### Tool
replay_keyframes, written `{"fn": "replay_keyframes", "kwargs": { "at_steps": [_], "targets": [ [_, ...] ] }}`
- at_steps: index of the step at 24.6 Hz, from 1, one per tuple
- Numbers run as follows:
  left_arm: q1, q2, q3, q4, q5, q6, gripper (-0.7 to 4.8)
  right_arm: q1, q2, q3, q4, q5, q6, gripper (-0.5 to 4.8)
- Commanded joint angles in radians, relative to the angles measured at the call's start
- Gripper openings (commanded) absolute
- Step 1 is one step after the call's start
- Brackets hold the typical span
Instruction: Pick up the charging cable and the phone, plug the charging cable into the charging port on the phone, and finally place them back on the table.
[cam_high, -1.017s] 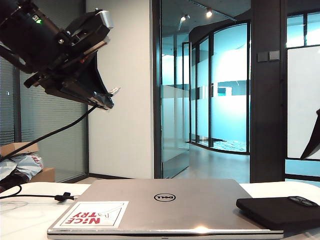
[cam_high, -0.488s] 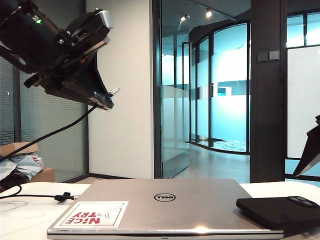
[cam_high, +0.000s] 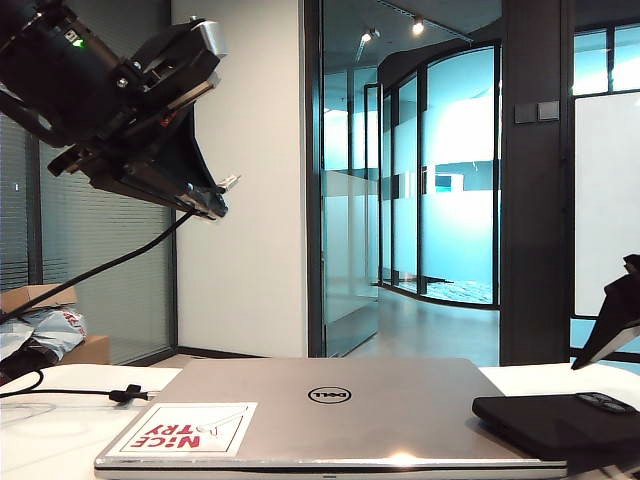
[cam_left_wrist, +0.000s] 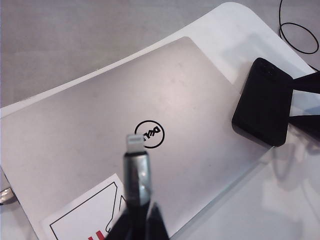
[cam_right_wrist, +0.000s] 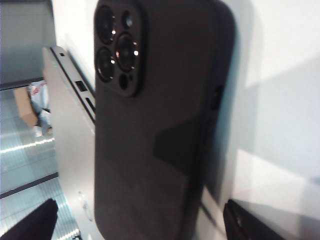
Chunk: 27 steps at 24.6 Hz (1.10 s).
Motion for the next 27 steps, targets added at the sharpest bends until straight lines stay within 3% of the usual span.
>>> {"fn": "replay_keyframes", "kwargs": {
  "at_steps": [1, 13, 22, 27],
  "targets": [
    [0.000, -0.003, 0.005, 0.013, 0.003, 0.003, -0.06, 0.000, 0.043, 0.001, 0.049, 0.001, 0.018, 4.76],
    [0.000, -0.003, 0.005, 0.013, 0.003, 0.003, -0.06, 0.001, 0.229, 0.034, 0.233, -0.017, 0.018, 4.68],
    [0.000, -0.003, 0.005, 0.012, 0.004, 0.003, -0.06, 0.002, 0.235, 0.051, 0.232, -0.016, 0.016, 4.65],
    [0.000, -0.003, 0.005, 0.013, 0.003, 0.003, -0.06, 0.002, 0.235, 0.051, 0.225, -0.017, 0.013, 3.97]
  ]
}}
